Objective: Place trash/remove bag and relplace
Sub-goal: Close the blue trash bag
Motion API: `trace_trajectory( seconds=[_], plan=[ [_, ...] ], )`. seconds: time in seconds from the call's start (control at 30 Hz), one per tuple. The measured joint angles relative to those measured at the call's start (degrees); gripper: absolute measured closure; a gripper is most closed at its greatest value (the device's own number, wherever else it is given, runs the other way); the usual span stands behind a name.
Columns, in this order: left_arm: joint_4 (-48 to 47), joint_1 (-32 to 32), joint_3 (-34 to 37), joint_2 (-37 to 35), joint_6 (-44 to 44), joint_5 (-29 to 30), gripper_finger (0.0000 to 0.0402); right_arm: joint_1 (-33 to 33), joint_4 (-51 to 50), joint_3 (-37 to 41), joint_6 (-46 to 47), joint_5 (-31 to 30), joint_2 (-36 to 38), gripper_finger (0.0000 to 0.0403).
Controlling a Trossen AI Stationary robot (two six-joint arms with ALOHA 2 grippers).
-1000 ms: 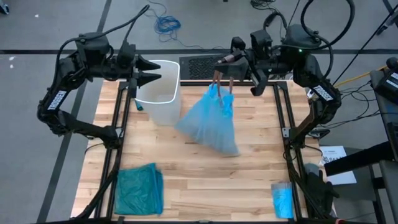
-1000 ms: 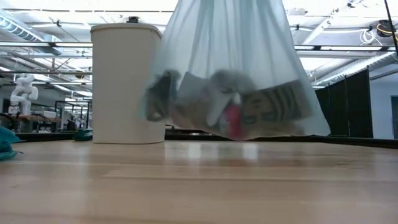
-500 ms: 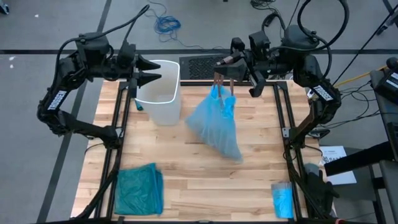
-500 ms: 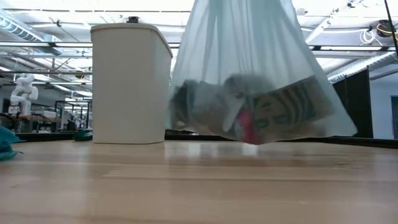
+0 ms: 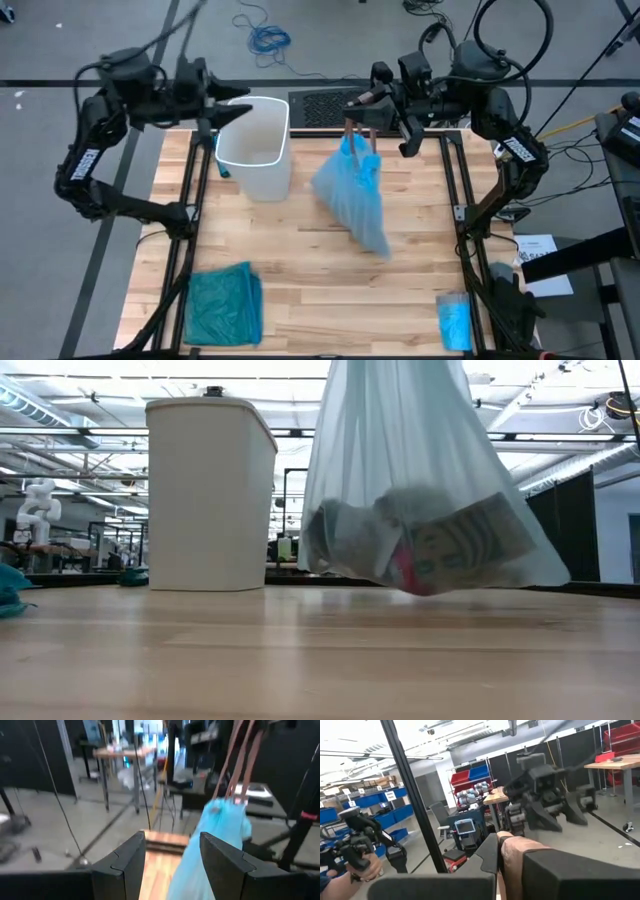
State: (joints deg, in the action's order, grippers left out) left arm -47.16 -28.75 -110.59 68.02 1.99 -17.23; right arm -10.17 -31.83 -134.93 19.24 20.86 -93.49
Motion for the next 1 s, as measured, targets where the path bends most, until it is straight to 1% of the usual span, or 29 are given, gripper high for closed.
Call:
trace_trajectory(
  seconds=[0.1, 0.3, 0.43, 0.6, 0.67, 0.8, 0.87, 1.0],
  plan=[
    [0.75, 0.00, 0.00, -0.77, 0.60, 0.84, 0.0220, 0.00, 0.00, 0.00, -0.04, 0.00, 0.00, 0.0403],
    [3.47, -0.74, 0.02, -3.55, 2.29, 10.45, 0.0220, 0.00, -0.07, 0.00, -0.46, 0.00, 0.00, 0.0403],
    [5.06, -2.02, 0.00, -7.76, 3.23, 11.69, 0.0220, -0.01, -0.15, 0.00, -0.89, 0.02, 0.00, 0.0403],
    [3.88, -2.19, -0.11, -10.63, 2.88, 14.01, 0.0220, -0.12, -0.14, 0.00, -1.90, 0.02, 0.00, 0.0403],
    [2.96, -2.19, -0.07, -10.94, 2.88, 13.05, 0.0220, -0.42, -0.15, 0.00, -1.96, 0.02, 0.00, 0.0403],
    [-2.50, -2.14, -0.02, -12.00, 1.39, 6.85, 0.0219, -1.01, -0.13, 0.00, -1.96, 0.02, 0.00, 0.0403],
    [-5.20, -2.14, -0.02, -12.21, 0.61, 5.36, 0.0219, -1.07, -0.13, 0.00, -1.96, 0.02, 0.00, 0.0403],
    [-5.96, -2.14, -0.02, -12.18, -0.18, 1.21, 0.0219, -1.07, -0.02, 0.00, -1.96, 0.08, 0.00, 0.0403]
  ],
)
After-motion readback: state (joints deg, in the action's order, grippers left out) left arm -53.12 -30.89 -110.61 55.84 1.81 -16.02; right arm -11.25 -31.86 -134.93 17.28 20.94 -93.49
